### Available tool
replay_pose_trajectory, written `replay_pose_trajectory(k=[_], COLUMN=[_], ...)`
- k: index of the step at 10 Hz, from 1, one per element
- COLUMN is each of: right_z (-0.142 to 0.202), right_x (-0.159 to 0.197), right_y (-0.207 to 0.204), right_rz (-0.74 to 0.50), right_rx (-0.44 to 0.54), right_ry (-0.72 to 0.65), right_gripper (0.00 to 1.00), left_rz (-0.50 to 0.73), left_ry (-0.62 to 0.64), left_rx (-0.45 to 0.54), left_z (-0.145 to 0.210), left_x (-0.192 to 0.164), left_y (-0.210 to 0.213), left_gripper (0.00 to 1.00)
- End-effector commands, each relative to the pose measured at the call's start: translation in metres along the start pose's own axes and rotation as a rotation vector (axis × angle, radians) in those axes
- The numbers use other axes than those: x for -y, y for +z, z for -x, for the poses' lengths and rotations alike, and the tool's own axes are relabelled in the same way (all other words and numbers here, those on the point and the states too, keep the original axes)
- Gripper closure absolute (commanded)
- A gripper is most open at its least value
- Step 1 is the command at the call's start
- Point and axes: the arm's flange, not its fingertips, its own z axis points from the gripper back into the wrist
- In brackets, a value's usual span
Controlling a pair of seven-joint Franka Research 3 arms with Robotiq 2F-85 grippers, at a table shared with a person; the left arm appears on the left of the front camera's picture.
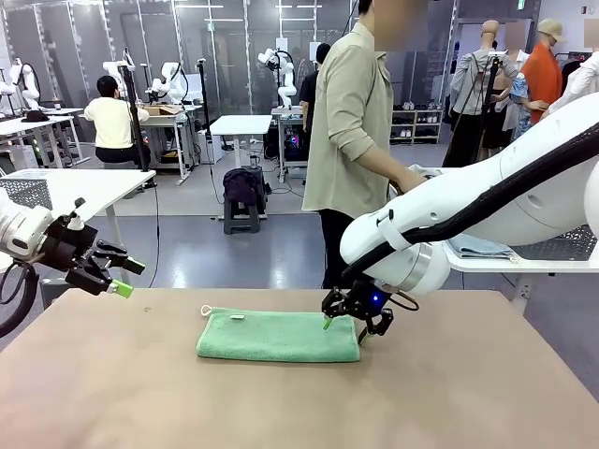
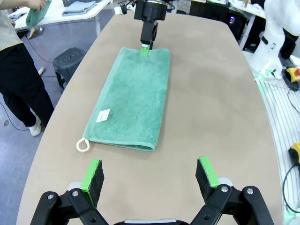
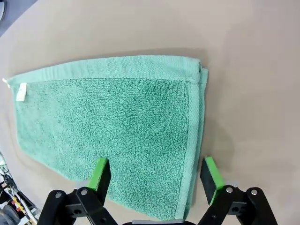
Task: Fold the towels and place them in the basket.
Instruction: When a person lays out a Towel with hook on the table, fold it in half twice.
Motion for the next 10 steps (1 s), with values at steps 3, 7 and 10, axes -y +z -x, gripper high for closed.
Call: replay_pose_trajectory(k=[3,7,10], right_z=[-0.0056,-0.0048,-0.0038], right_x=[-0.0066,-0.0058,-0.0046], right_y=[-0.0038,-0.0068,-0.0088], right_rz=[0.047,0.079,0.116], right_rx=[0.007,0.017,0.025], right_ry=[-0.032,-0.045,-0.052], right_gripper=[0.18,0.20,0.20], left_rz=[0.003,0.003,0.003], left_ry=[0.006,0.006,0.006], left_rx=[-0.007,-0.007,-0.007], left_z=[0.0002,0.0002,0.0002], left_x=[0.0003,0.0003,0.0003], left_y=[0.0010,0.0010,0.0010], left_gripper=[0.00,0.00,0.00])
